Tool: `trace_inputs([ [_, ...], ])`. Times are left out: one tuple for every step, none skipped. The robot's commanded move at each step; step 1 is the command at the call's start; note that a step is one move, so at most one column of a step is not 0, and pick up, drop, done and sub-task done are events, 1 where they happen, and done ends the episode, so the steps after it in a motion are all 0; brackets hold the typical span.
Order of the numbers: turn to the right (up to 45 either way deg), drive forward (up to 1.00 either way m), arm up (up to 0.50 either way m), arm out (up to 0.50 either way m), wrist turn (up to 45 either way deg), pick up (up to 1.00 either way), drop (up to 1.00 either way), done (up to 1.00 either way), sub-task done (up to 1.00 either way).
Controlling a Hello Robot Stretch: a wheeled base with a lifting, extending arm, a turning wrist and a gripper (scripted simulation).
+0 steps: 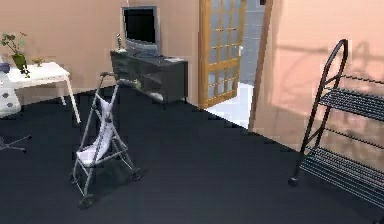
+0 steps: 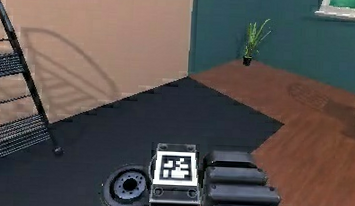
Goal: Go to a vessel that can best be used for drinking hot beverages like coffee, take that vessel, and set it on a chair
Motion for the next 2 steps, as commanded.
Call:
trace_inputs([
  [-42.0, 0.0, 0.0, 0.0, 0.0, 0.0, 0.0, 0.0, 0.0],
  [0.0, 0.8, 0.0, 0.0, 0.0, 0.0, 0.0, 0.0, 0.0],
])
